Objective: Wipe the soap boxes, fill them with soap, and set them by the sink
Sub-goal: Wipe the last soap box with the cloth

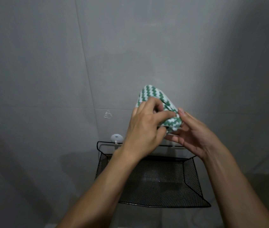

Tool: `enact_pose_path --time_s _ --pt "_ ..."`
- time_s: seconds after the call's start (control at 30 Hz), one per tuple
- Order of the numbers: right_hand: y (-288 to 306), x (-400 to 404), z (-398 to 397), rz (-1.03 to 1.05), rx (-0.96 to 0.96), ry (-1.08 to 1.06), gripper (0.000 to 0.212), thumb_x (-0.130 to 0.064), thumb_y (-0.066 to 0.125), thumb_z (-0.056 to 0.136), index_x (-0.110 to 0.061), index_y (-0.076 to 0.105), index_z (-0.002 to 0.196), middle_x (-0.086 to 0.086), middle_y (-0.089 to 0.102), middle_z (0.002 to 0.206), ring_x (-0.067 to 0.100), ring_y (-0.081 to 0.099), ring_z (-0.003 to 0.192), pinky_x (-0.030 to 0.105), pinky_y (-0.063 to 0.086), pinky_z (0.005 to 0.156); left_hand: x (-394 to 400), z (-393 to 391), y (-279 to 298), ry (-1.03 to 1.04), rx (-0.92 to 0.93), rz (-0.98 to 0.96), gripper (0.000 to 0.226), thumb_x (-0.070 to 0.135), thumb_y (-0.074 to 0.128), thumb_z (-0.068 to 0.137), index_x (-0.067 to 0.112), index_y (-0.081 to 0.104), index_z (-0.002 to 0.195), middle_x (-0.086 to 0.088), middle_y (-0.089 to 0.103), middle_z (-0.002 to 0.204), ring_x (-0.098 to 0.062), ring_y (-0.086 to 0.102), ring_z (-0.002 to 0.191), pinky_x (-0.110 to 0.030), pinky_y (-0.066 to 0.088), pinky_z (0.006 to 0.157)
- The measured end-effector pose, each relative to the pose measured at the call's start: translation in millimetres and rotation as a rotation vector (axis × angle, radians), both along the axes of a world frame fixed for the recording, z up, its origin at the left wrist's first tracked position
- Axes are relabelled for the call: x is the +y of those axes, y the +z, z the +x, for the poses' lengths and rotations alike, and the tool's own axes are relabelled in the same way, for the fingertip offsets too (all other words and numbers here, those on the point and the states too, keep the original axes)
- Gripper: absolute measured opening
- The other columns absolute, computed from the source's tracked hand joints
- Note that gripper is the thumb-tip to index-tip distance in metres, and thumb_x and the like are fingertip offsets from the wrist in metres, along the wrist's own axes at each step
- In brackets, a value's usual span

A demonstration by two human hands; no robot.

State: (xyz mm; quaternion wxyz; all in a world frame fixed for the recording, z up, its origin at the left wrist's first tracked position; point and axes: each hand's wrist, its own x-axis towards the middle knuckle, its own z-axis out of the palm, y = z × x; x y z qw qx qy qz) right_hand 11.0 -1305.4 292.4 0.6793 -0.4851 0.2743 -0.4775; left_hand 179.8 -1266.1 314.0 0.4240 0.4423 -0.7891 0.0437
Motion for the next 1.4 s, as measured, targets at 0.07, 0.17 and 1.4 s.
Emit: enact_pose_path --time_s 0.07,0.17,1.4 --pt "1.1 -0.7 -1.4 -0.028 0.003 0.025 0.045 -0.042 0.059 0.092 -0.015 0.066 0.127 0.016 0.068 0.127 0.026 0.069 0.105 0.041 0.06 0.085 2.9 -2.9 -3.5 -0.026 -0.067 -0.01 0.042 0.013 0.063 0.073 0.026 0.074 0.111 -0.003 0.053 0.108 -0.021 0.049 0.098 -0.04 0.039 0.083" --pt "1.4 -1.3 -3.2 -0.027 0.01 0.004 0.042 -0.039 0.058 0.092 -0.015 0.067 0.126 0.014 0.069 0.124 0.024 0.069 0.101 0.043 0.061 0.086 3.9 -2.8 -4.9 -0.045 -0.145 -0.04 0.042 0.015 0.051 0.076 0.027 0.075 0.108 -0.004 0.055 0.108 -0.022 0.049 0.098 -0.037 0.034 0.078" --pt "9.1 -1.2 -4.8 -0.139 0.079 -0.235 0.027 -0.035 0.066 0.083 -0.016 0.077 0.099 0.012 0.073 0.099 0.026 0.071 0.083 0.044 0.061 0.069 -14.6 20.0 -6.3 0.282 -0.01 0.022 0.042 0.014 0.06 0.086 0.021 0.063 0.127 -0.002 0.043 0.104 -0.02 0.048 0.096 -0.032 0.043 0.066"
